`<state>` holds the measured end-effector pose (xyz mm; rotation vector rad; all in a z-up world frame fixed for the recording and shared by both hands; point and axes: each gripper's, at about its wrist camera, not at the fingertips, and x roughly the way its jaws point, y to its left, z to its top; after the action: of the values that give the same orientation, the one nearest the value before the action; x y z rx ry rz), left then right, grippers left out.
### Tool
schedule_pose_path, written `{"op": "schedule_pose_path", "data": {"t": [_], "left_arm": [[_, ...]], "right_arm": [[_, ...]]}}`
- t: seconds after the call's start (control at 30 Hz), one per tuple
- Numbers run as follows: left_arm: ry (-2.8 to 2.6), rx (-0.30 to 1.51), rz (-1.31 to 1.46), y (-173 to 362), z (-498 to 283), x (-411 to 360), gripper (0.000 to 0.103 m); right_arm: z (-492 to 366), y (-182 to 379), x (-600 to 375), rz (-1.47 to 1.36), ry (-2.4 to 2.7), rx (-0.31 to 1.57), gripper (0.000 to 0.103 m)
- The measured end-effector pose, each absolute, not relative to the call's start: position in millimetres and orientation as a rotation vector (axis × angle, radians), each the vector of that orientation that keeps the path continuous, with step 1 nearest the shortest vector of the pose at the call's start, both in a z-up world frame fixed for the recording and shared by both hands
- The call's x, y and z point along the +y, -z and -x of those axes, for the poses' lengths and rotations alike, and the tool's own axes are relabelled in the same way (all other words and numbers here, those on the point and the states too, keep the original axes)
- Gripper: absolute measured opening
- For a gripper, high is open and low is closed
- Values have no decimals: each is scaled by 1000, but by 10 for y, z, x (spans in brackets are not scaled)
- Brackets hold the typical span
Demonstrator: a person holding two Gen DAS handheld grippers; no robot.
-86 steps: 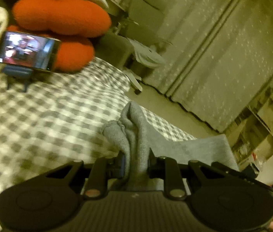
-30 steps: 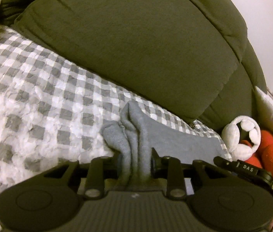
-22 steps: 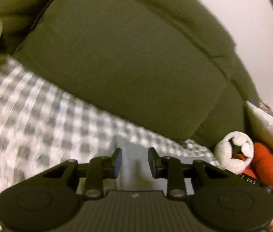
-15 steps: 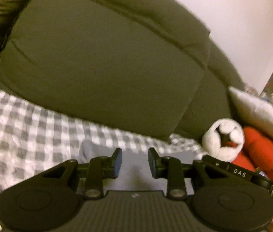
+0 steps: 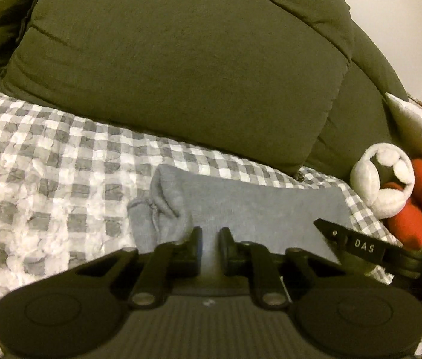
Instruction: Fold clothes
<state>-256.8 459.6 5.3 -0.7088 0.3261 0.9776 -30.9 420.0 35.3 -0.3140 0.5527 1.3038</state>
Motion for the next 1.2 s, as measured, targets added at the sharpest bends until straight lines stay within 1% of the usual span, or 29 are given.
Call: {"op": "schedule_pose_path", "data": {"t": [0.27,0.47,0.7,0.77,0.9,1.1,1.2], "left_arm": [[-989,354,686,-253,2598,4360,14],[-978,398,703,-192,2612,4306,14],[-976,408,720,-303,2793,4236,15],[-983,428,713,-299,2858,4158,15],[-1002,464,696,-264,2962,3990,17],[-1025,499,658,-215,2911,3797,17],[-1047,502,633,-249,2829,3684,22]], "right_arm": [[578,-435,3887,314,-1356,523,36],[716,-420,3816,354,-1346,553,36],[872,-701,3698,417,-1356,528,37],[951,-758,3644,442,-1355,520,37],[1064,-767,3499,483,-1345,516,41],[1070,-746,3197,474,-1323,520,41],[1044,-724,3084,459,-1337,523,41]]}}
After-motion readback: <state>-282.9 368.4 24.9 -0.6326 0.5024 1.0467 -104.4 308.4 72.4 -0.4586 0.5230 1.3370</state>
